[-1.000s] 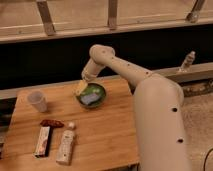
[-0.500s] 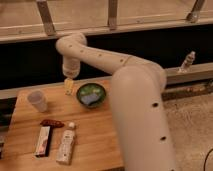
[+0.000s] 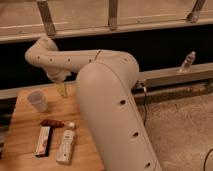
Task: Place the pepper in the ceramic cup
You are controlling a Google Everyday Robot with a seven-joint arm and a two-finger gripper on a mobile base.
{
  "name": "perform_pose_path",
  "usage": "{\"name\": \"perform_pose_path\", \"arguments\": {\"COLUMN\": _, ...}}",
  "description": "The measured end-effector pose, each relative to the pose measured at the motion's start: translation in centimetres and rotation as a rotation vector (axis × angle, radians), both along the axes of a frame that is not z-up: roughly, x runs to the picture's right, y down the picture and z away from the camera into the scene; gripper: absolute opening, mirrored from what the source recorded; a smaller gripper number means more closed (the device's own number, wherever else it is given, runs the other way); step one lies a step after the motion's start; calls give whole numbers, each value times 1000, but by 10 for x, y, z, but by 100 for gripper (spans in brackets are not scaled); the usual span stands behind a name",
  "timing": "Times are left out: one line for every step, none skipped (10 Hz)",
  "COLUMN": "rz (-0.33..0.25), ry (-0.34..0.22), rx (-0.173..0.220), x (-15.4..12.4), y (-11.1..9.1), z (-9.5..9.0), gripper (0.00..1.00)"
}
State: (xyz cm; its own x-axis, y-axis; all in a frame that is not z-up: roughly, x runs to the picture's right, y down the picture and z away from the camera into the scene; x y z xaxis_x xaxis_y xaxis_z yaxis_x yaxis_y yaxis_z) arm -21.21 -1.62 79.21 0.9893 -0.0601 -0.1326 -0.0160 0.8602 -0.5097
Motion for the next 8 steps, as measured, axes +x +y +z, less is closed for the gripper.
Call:
{"name": "perform_pose_path", "arguments": {"rz": 7, "ry": -6, "rx": -7, "x": 1, "y": 0, "z": 1, "gripper": 80}}
{"name": "perform_pose_path", "arguments": {"rz": 10, "ry": -33, "rx": -30, "x": -1, "y": 6, "z": 4, "gripper": 80}}
{"name": "perform_pose_path", "arguments": {"rz": 18, "ry": -66, "rx": -42, "x": -8, "y": 12, "z": 7, "gripper": 80}}
{"name": "perform_pose_path", "arguments": {"rz": 36, "ry": -118, "rx": -60, "x": -21, "y": 23, "z": 6, "gripper": 80}}
{"name": "perform_pose_path", "arguments": {"rz": 52, "ry": -174, "rx": -68, "x": -35, "y": 31, "z": 3, "gripper": 80}}
{"name": "perform_pose_path", "arguments": {"rz": 58, "ry": -211, "rx": -73, "x": -47, "y": 36, "z": -1, "gripper": 80}}
{"name": "perform_pose_path", "arguments": {"rz": 48, "ry": -218, "rx": -77, "x": -55, "y": 39, "z": -3, "gripper": 80}}
{"name": "perform_pose_path", "arguments": {"rz": 30, "ry": -221, "rx": -84, "x": -65, "y": 43, "z": -5, "gripper": 80}}
